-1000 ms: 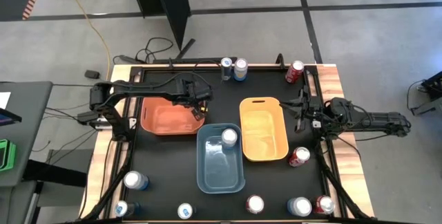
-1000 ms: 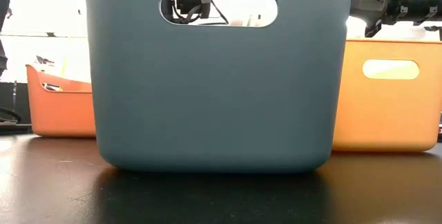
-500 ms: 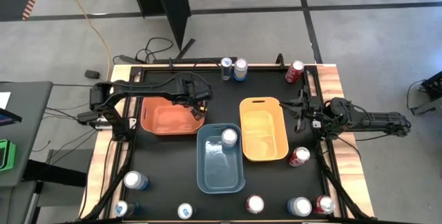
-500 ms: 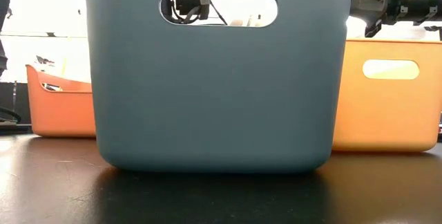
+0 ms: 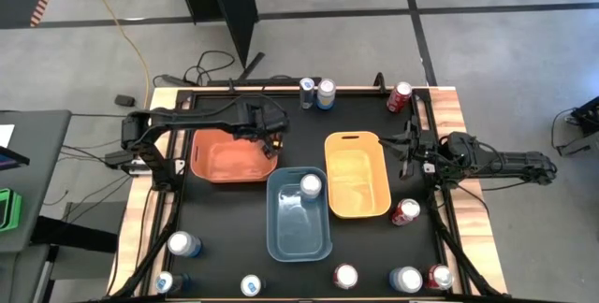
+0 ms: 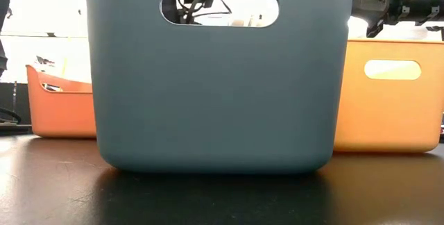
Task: Sort soda cans
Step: Put the top red-white soda can into the yellow bin
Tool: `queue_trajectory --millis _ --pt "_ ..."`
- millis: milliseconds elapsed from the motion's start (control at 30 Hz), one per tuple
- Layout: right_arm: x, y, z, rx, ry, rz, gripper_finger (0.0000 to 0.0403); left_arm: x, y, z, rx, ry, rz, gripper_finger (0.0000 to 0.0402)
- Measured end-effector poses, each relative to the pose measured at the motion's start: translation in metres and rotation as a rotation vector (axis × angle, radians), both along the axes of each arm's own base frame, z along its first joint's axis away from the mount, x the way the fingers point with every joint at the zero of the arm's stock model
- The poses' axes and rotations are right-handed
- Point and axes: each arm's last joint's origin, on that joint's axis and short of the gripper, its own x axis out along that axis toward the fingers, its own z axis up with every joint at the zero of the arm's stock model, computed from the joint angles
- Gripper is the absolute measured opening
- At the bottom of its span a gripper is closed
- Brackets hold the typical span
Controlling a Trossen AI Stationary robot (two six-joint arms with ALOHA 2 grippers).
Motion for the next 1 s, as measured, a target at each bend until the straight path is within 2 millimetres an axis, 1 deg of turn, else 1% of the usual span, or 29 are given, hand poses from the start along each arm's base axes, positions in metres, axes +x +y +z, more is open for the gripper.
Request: queue_trajectory --millis 133,233,433,567,633,667,733,833,900,1000 --pt "0.0 0.0 -0.001 -0.002 0.008 0.0 0.0062 -0.001 0.0 0.01 -0.002 0.018 -0.002 0.0366" --pt "0.0 0.0 -0.001 -0.002 0.016 0.0 0.0062 -0.004 -0.001 0.02 0.026 0.019 0.017 0.0366" --pt "0.0 0.0 -0.003 -0.001 0.028 -0.003 0.0062 -0.016 -0.009 0.055 0.11 -0.095 0.021 0.0366" --pt "0.0 0.0 -0.004 0.0 0.046 -0.002 0.0062 -0.03 -0.026 0.084 0.252 -0.232 0.069 0.0366" --pt "0.0 0.0 -0.004 -0.005 0.041 -0.004 0.0062 -0.037 -0.039 0.095 0.347 -0.332 0.089 0.0366" --pt "0.0 -0.001 -0.003 -0.006 0.03 -0.01 0.0062 -0.039 -0.047 0.098 0.388 -0.375 0.087 0.0366" --pt "-0.001 -0.002 0.0 0.003 0.016 -0.037 0.0062 -0.042 -0.064 0.1 0.46 -0.459 0.068 0.0366" --pt "-0.002 -0.005 0.006 0.022 0.0 -0.109 0.0062 -0.047 -0.086 0.09 0.558 -0.523 0.041 0.0366" --pt "-0.003 -0.007 0.009 0.041 0.004 -0.159 0.0062 -0.051 -0.095 0.081 0.598 -0.564 0.037 0.0366" --pt "-0.002 -0.012 0.01 0.094 0.05 -0.247 0.0063 -0.059 -0.098 0.064 0.626 -0.607 0.014 0.0366"
